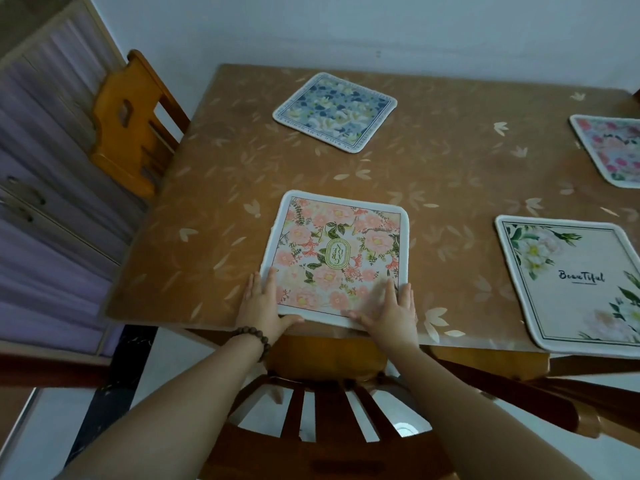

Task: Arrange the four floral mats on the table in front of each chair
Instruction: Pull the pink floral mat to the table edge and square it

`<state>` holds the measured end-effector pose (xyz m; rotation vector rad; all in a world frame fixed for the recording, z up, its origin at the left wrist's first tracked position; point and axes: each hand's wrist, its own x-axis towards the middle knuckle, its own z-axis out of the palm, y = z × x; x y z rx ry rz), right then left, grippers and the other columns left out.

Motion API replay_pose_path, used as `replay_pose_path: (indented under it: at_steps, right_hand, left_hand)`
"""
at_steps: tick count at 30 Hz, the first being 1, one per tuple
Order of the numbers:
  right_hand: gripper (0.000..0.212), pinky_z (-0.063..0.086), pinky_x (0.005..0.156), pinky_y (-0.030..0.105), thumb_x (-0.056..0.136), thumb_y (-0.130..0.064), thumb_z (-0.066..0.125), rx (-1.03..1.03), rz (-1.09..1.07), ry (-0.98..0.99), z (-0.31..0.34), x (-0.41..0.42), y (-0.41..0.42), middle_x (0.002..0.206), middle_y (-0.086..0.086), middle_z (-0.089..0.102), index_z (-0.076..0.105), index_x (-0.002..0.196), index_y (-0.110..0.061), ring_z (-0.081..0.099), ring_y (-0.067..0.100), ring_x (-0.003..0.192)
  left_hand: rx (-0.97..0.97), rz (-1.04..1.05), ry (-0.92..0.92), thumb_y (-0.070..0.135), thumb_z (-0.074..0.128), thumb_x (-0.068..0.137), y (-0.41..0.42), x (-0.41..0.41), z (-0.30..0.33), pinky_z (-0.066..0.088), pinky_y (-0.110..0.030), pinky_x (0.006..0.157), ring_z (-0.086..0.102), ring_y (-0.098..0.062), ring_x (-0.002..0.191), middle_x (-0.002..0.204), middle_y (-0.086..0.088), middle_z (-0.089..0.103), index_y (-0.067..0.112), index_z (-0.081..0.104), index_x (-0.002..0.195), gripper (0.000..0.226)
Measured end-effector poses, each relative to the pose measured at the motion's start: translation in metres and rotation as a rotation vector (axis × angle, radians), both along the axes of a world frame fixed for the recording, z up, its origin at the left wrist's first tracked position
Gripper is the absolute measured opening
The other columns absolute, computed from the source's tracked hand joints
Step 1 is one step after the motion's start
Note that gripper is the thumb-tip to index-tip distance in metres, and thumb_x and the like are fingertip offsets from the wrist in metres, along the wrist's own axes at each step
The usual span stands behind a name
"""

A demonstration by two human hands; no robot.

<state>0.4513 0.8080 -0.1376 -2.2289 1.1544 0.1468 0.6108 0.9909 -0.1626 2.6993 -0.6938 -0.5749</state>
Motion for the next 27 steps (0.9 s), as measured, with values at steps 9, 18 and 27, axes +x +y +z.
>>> replay_pose_path:
  at_steps: [9, 18, 27]
  right_hand:
    - [0.103, 0.027, 0.113, 0.039, 0.072, -0.056, 0.072, 0.104, 0.06, -0.219, -0.01, 0.01, 0.037, 0.16, -0.004, -0.002, 0.01, 0.149, -0.026, 0.007, 0.02, 0.145]
    - [0.11, 0.009, 0.118, 0.048, 0.069, -0.071, 0.061, -0.13, 0.149, -0.097, 0.014, 0.068, -0.091, 0.159, 0.008, -0.007, 0.005, 0.152, -0.025, -0.007, 0.027, 0.146]
    - [0.103, 0.005, 0.117, 0.052, 0.066, -0.08, 0.051, -0.169, 0.306, 0.12, -0.01, 0.111, -0.152, 0.16, 0.008, 0.001, 0.009, 0.149, -0.037, -0.001, 0.031, 0.145]
  left_hand:
    - [0.113, 0.098, -0.076, 0.055, 0.061, 0.082, -0.027, 0.096, 0.014, 0.029, -0.048, 0.111, 0.016, -0.031, 0.143, 0.157, -0.014, 0.012, 0.013, 0.005, 0.15, 0.097]
    - [-0.024, 0.235, -0.062, 0.081, 0.045, 0.071, -0.041, 0.019, 0.017, 0.004, -0.044, 0.117, -0.002, -0.032, 0.145, 0.157, -0.019, -0.005, 0.012, -0.014, 0.147, 0.118]
    - [-0.108, 0.264, -0.025, 0.08, 0.04, 0.073, -0.077, -0.051, 0.003, -0.003, -0.04, 0.115, -0.006, -0.022, 0.145, 0.159, -0.009, -0.004, 0.019, -0.016, 0.147, 0.112]
